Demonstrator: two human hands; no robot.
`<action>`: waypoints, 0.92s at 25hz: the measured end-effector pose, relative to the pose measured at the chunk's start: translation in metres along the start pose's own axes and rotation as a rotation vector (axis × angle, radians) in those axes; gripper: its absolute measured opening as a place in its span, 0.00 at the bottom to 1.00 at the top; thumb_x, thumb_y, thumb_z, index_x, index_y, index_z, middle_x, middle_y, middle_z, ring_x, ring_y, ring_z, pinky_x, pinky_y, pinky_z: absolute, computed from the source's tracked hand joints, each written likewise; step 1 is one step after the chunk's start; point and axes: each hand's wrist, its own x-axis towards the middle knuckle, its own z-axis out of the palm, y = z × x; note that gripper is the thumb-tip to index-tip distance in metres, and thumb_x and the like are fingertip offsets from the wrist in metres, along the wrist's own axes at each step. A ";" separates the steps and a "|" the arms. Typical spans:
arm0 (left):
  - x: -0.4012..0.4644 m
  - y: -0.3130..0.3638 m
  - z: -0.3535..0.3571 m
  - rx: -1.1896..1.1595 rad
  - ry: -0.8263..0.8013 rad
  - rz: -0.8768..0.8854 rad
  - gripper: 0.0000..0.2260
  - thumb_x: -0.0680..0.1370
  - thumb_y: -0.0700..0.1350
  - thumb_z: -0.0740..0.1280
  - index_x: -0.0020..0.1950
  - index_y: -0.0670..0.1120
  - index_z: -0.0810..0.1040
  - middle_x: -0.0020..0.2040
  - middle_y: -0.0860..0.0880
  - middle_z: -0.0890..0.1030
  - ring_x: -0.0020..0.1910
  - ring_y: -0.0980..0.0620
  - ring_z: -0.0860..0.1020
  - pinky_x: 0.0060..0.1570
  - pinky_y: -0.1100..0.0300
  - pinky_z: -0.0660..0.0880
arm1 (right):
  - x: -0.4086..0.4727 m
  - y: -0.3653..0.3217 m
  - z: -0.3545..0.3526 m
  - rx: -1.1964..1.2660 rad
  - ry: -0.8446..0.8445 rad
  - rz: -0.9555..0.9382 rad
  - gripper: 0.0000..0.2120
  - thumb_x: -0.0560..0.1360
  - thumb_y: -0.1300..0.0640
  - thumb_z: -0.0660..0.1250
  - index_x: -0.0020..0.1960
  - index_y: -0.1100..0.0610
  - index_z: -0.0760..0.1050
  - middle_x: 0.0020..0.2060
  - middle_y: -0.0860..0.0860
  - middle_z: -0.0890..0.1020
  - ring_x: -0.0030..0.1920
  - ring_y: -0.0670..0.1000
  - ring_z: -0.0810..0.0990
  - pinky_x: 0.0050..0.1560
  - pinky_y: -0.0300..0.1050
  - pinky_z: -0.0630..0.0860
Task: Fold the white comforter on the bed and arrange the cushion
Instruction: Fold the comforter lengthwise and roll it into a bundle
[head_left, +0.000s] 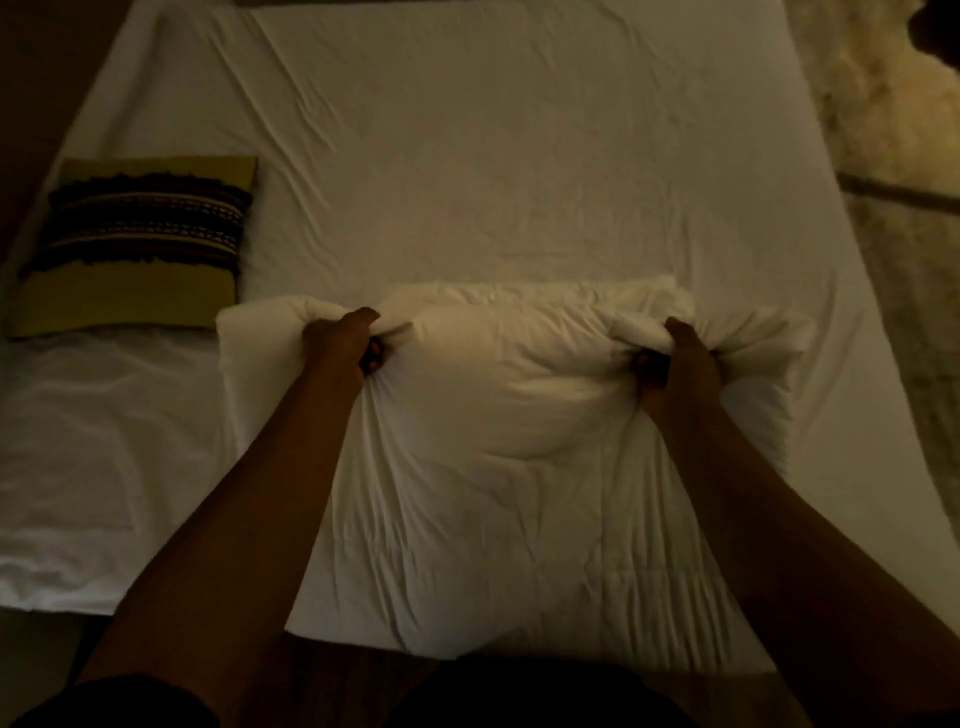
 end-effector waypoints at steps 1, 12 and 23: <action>0.011 0.013 0.009 -0.012 -0.005 -0.017 0.10 0.72 0.42 0.73 0.45 0.37 0.76 0.31 0.43 0.75 0.18 0.53 0.72 0.21 0.64 0.70 | 0.012 -0.002 0.017 0.013 -0.013 -0.008 0.21 0.72 0.61 0.73 0.64 0.57 0.76 0.48 0.53 0.83 0.41 0.50 0.83 0.35 0.40 0.78; 0.122 0.003 0.091 0.943 -0.302 0.547 0.33 0.76 0.70 0.57 0.77 0.58 0.59 0.79 0.44 0.58 0.77 0.42 0.58 0.74 0.42 0.57 | 0.142 0.028 0.060 -1.484 -0.238 -0.485 0.19 0.78 0.47 0.66 0.67 0.51 0.75 0.68 0.54 0.75 0.68 0.55 0.72 0.69 0.48 0.64; 0.192 -0.095 0.130 1.510 -0.214 0.826 0.38 0.73 0.76 0.43 0.79 0.62 0.40 0.82 0.47 0.45 0.79 0.35 0.45 0.67 0.24 0.45 | 0.221 0.059 0.011 -2.390 -0.296 -0.791 0.34 0.77 0.28 0.47 0.78 0.37 0.43 0.80 0.51 0.43 0.78 0.65 0.37 0.73 0.72 0.41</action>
